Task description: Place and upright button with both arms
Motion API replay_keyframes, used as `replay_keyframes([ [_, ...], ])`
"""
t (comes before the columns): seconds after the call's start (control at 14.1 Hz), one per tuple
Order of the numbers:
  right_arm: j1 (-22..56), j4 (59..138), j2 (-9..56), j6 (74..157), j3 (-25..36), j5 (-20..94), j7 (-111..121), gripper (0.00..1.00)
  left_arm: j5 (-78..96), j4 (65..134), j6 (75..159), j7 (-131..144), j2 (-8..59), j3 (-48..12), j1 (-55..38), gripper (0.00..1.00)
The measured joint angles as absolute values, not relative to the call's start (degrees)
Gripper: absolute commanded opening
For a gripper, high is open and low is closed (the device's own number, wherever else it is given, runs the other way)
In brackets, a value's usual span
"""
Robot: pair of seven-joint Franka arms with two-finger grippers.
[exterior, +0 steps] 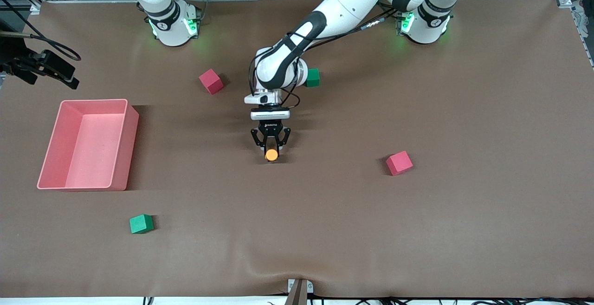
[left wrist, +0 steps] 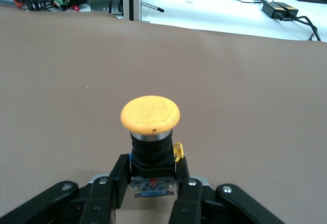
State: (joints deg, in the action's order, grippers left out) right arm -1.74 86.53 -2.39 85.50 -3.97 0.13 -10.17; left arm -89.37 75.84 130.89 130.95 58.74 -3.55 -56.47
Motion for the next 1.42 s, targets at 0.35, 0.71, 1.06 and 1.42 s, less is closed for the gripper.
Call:
replay_keyframes([
  [0.35, -1.74, 86.53, -2.39, 85.43, -3.97, 0.13, -10.17, 1.0, -91.01, 76.49, 130.53, 131.25, 59.69, -3.24, -56.47, 0.45],
  [0.71, -1.74, 86.53, -2.39, 85.18, -3.97, 0.13, -10.17, 1.0, -90.61, 76.49, 130.42, 131.57, 59.69, -3.3, -56.46, 1.0],
  [1.06, -1.74, 86.53, -2.39, 85.09, -3.96, 0.13, -10.17, 1.0, -83.51, 76.15, 130.42, 131.66, 59.69, -4.33, -58.15, 1.0],
  [1.42, -1.74, 86.53, -2.39, 85.06, -3.95, 0.13, -10.17, 1.0, -68.94, 74.35, 130.13, 130.3, 59.05, -4.64, -61.95, 1.0],
])
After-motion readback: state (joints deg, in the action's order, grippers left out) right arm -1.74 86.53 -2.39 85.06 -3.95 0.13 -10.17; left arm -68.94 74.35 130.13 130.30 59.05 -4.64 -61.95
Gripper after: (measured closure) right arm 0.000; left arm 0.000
